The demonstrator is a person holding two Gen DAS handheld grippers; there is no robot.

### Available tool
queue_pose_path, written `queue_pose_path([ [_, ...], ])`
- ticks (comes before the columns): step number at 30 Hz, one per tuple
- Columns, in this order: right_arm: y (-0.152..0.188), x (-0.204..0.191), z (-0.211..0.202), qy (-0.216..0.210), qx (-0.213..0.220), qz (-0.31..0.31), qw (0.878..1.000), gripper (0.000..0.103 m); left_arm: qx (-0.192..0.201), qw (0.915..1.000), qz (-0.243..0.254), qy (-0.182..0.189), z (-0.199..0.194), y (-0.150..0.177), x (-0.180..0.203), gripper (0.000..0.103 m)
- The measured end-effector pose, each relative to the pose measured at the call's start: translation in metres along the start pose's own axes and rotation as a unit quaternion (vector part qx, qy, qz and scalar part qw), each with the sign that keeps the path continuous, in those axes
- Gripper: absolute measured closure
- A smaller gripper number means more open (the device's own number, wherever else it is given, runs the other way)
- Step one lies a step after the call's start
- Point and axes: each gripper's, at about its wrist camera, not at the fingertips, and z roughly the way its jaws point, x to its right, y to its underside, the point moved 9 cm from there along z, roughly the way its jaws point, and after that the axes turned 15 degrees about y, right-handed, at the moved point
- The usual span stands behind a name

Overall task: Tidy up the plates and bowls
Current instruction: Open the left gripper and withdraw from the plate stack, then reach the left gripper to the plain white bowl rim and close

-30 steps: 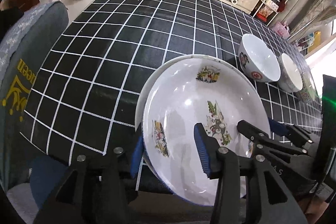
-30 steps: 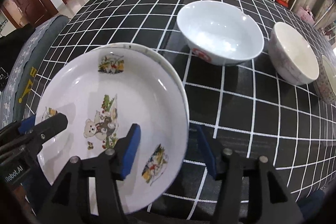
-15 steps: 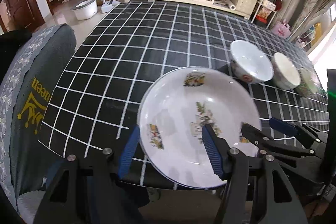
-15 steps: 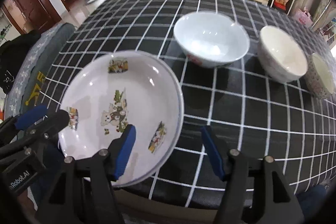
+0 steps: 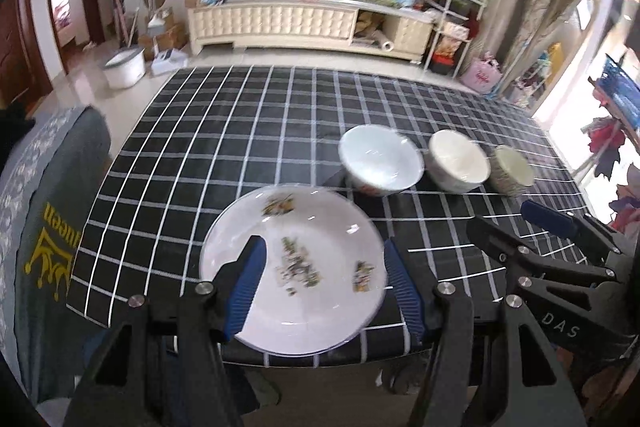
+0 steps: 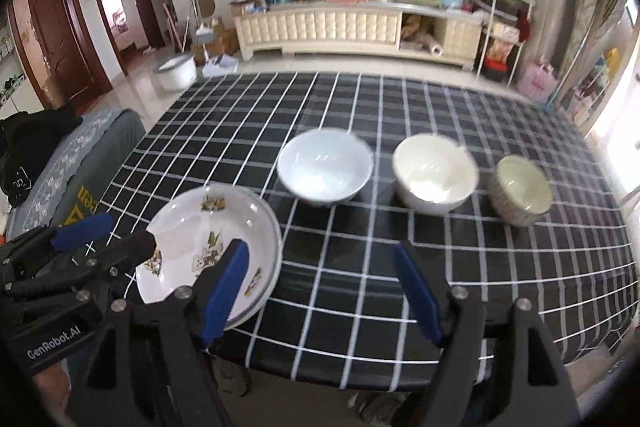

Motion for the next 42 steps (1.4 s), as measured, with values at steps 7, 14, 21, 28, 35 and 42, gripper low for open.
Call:
queue_pose_path([
  [7, -0.011, 0.026, -0.030, 0.016, 0.045, 0.003, 0.999, 0.018, 0.027, 0.9987, 0.034, 0.026, -0.016, -0.016, 0.038, 0.034],
  [14, -0.020, 0.051, -0.041, 0.018, 0.064, 0.021, 0.998, 0.013, 0.034, 0.9969, 0.061, 0.038, -0.020, -0.027, 0.065, 0.034],
  [21, -0.029, 0.067, -0.028, 0.018, 0.057, 0.032, 0.998, 0.012, 0.020, 0.9967, 0.060, 0.050, -0.001, -0.040, 0.072, 0.034],
  [28, -0.046, 0.068, -0.006, 0.020, 0.046, 0.026, 0.998, 0.012, 0.006, 0.9962, 0.061, 0.062, 0.026, -0.061, 0.070, 0.034],
  [35, -0.068, 0.062, 0.023, 0.015, 0.033, 0.017, 0.999, 0.012, -0.006, 0.9966, 0.055, 0.061, 0.055, -0.086, 0.055, 0.034],
  [42, -0.082, 0.047, 0.055, -0.005, 0.011, 0.007, 1.000, 0.012, -0.024, 0.9973, 0.044, 0.053, 0.081, -0.101, 0.032, 0.034],
])
